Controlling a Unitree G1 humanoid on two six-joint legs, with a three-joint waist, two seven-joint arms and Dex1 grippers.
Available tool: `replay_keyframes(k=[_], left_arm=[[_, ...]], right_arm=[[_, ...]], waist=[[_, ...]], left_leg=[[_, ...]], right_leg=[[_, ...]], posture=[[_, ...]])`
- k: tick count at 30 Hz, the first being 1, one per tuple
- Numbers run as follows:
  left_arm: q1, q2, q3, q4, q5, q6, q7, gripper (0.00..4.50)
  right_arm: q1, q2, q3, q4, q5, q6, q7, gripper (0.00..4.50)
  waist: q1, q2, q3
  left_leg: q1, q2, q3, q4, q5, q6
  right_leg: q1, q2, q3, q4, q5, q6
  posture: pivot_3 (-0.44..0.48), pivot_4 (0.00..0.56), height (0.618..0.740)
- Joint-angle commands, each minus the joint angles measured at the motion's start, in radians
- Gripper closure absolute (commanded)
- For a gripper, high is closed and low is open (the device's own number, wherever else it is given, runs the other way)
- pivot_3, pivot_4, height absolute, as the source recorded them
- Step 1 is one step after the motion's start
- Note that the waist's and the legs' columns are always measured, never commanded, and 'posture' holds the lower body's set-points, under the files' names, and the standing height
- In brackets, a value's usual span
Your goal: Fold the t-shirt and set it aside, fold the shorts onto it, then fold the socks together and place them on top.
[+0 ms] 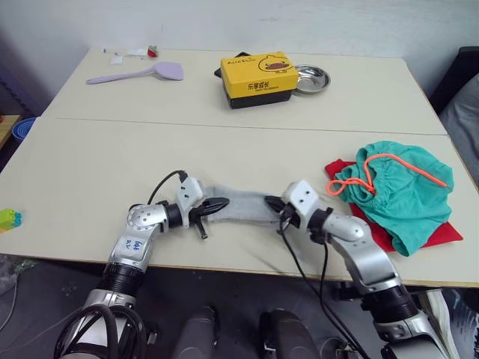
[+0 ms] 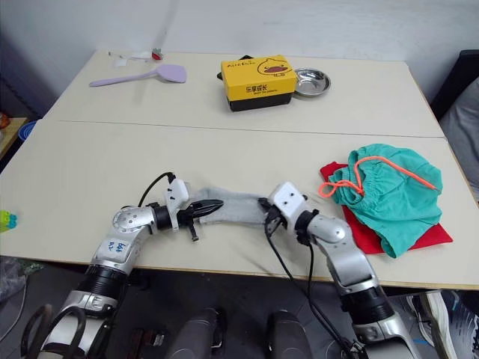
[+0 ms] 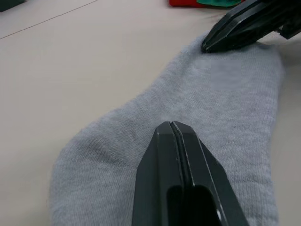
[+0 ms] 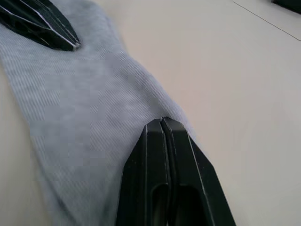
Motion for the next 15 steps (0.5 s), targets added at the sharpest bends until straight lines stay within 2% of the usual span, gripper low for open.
replay_keyframes(k=[1, 4, 9, 11, 14, 15], left_arm=[[-0.024, -0.007, 0.036, -0.058, -0.062, 0.043, -0.02, 4.5], [-0.067, 0.011, 0.032, -0.075, -0.084, 0.057, -0.082, 4.5], [-0.111, 0.047, -0.001, -0.019, -0.043, 0.018, -0.17, 4.5], [-0.116, 0.06, -0.009, 0.027, -0.023, -0.013, -0.195, 4.5], [-0.12, 0.067, -0.001, 0.073, -0.016, -0.046, -0.21, 4.5], [-0.12, 0.068, 0.002, 0.082, -0.016, -0.053, -0.214, 4.5]], right_arm=[[0.01, 0.045, -0.12, -0.182, 0.21, 0.115, 0.0, 4.32], [0.048, 0.055, -0.197, -0.327, 0.439, 0.355, -0.03, 3.57], [0.084, 0.088, -0.364, -0.4, 0.767, 0.8, -0.283, 1.81], [0.081, 0.12, -0.403, -0.382, 0.823, 0.941, -0.397, 1.08], [0.048, 0.206, -0.43, -0.348, 0.854, 1.008, -0.522, 0.02], [0.039, 0.221, -0.429, -0.342, 0.849, 1.02, -0.547, 0.02]], waist=[[-0.004, 0.0, 0.0], [0.0, 0.0, 0.001], [0.002, 0.0, 0.001], [0.001, 0.0, 0.001], [-0.004, 0.0, 0.001], [-0.006, 0.0, 0.001]], left_leg=[[0.0, 0.0, 0.0, 0.0, 0.0, 0.0], [-0.001, 0.002, 0.0, -0.002, 0.001, -0.002], [-0.001, 0.001, 0.0, -0.002, 0.0, -0.001], [-0.001, 0.0, 0.0, -0.002, 0.0, 0.0], [-0.002, 0.001, 0.001, -0.004, 0.0, 0.0], [-0.002, 0.001, 0.002, -0.005, 0.0, 0.0]], right_leg=[[-0.001, 0.0, 0.0, 0.0, 0.0, 0.0], [-0.002, 0.001, 0.0, 0.001, 0.0, 0.0], [-0.001, 0.0, 0.0, -0.001, 0.0, 0.0], [-0.001, 0.0, 0.001, -0.002, 0.0, 0.0], [-0.003, 0.0, 0.002, -0.001, 0.0, 0.0], [-0.005, 0.0, 0.003, -0.001, 0.0, 0.0]], posture=[[0.0, 0.15, 0.74], [0.0, 0.15, 0.74], [0.0, 0.15, 0.74], [0.0, 0.15, 0.74], [0.0, 0.15, 0.74], [0.0, 0.15, 0.74]])
